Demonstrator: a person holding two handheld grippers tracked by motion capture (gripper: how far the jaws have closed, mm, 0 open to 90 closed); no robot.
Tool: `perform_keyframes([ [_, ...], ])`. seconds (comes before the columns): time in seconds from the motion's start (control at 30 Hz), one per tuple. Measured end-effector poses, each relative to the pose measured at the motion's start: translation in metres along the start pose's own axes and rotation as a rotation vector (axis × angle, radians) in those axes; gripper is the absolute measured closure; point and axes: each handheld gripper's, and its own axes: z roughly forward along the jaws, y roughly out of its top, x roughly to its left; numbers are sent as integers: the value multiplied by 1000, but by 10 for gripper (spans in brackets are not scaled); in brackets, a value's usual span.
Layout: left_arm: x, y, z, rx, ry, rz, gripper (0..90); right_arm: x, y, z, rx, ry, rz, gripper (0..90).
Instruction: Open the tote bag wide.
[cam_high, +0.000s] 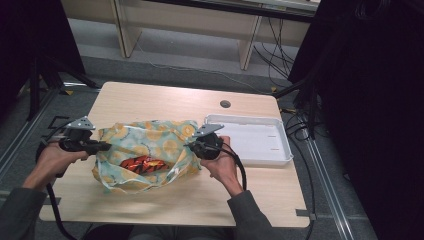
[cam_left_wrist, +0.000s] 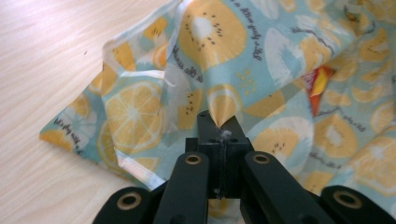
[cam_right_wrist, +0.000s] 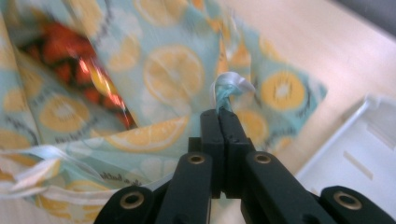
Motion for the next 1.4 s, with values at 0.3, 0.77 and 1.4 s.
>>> perform_keyframes([
  [0.3, 9, -12, 19, 84, 19, -19, 895, -1, -43, 36, 272, -7, -23, 900],
  [0.77, -3, -10, 27, 127, 31, 29, 885, 31, -2, -3, 35, 27, -122, 618],
  [1.4, -68, 1, -16, 96, 17, 165, 512, 55, 1, 76, 154, 42, -300, 415],
])
